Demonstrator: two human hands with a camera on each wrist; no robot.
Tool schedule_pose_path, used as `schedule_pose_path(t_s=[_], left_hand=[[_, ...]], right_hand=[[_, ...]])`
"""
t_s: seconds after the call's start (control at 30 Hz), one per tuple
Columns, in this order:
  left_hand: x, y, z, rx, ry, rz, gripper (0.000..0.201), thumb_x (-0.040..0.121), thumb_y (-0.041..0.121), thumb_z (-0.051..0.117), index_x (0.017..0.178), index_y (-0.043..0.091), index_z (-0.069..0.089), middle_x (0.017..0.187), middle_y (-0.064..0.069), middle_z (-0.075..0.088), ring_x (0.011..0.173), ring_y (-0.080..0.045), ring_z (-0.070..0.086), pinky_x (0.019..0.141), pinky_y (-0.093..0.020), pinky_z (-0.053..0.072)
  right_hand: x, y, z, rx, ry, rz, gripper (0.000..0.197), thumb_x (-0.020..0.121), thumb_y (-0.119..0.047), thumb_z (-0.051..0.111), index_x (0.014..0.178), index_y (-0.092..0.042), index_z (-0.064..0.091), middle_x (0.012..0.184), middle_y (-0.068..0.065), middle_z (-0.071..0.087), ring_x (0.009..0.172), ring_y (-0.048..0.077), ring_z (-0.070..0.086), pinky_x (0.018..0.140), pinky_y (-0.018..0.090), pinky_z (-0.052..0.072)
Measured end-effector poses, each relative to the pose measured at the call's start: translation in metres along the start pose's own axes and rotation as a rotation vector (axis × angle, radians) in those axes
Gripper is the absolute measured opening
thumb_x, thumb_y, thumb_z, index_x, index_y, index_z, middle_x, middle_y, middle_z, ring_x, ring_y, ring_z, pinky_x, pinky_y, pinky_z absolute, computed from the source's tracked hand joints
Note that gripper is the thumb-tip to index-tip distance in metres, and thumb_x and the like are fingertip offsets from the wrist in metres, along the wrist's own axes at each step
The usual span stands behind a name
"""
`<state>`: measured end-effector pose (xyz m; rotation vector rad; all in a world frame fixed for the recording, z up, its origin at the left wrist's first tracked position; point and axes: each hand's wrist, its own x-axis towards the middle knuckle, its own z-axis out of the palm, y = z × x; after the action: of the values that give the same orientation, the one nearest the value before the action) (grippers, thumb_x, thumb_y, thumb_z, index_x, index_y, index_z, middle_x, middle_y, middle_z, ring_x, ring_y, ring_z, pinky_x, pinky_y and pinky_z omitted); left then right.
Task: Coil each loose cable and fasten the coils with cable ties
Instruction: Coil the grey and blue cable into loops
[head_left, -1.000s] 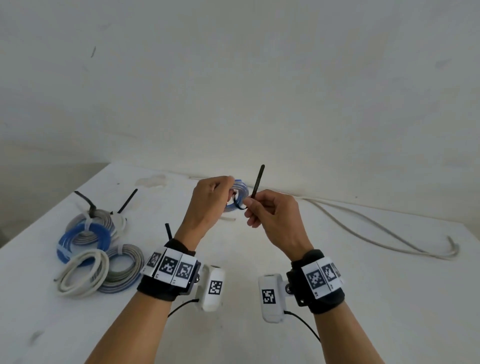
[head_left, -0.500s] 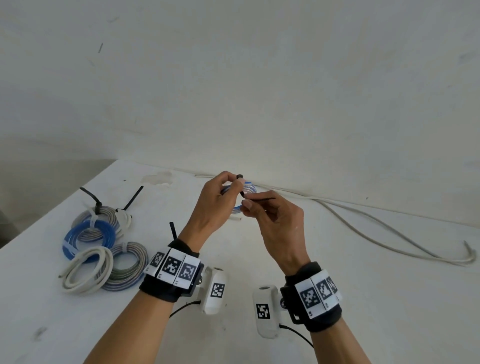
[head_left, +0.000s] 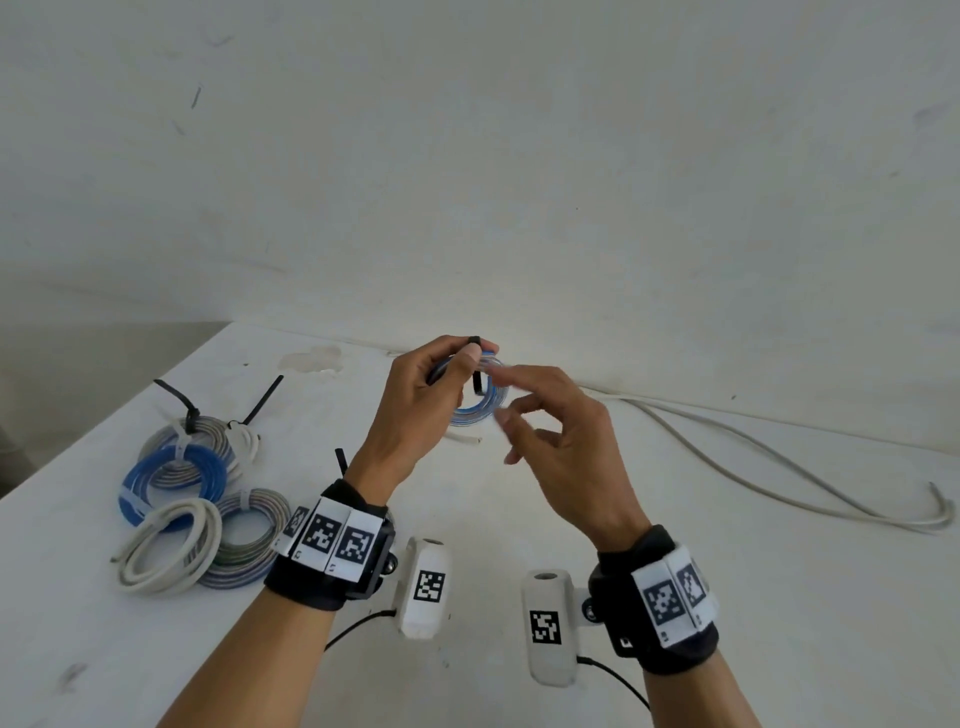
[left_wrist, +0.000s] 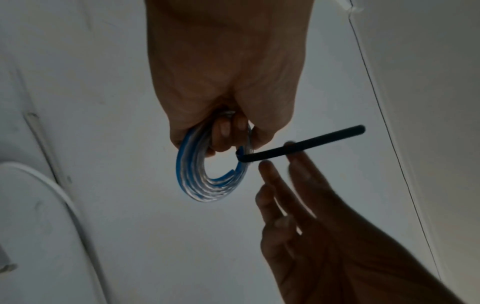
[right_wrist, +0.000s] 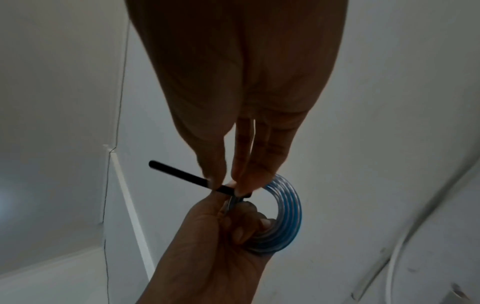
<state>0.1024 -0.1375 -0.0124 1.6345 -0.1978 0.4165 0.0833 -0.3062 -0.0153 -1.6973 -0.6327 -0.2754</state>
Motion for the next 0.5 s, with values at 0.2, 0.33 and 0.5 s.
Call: schedule_pose_path(t_s=[0.2,0.33,0.5], left_hand=[[-0.003,0.005,0.003,0.009,-0.063,0.015,0.024,0.105,0.021,0.053,0.112,0.016,0.075,0.093,0.009,0.076,0.081,-0.008,0.069,0.079,-0.03,0.054],[-0.007,0.012,0.008,0.073,-0.119,0.052,0.024,0.104,0.017,0.053,0.119,0.014,0.072,0.067,0.027,0.063,0.065,0.005,0.057,0.07,-0.012,0.042],[-0.01,0.019,0.009,0.086,-0.148,0.109,0.029,0.106,0.015,0.049,0.126,0.01,0.069,0.081,0.01,0.065,0.07,0.008,0.057,0.072,-0.006,0.04]], right_hand=[[-0.001,-0.006,0.008,0.067,0.07,0.047,0.013,0.096,-0.01,0.067,0.095,-0.018,0.078,0.092,-0.005,0.075,0.074,0.014,0.066,0.057,0.03,0.055],[0.001,-0.009,-0.001,0.19,0.143,0.147,0.025,0.102,-0.019,0.059,0.091,-0.004,0.075,0.081,0.008,0.073,0.068,0.019,0.058,0.056,0.029,0.05],[-0.001,-0.015,-0.007,0.299,0.064,0.297,0.026,0.101,-0.009,0.056,0.079,-0.003,0.068,0.079,0.01,0.067,0.077,0.018,0.053,0.059,0.027,0.047]])
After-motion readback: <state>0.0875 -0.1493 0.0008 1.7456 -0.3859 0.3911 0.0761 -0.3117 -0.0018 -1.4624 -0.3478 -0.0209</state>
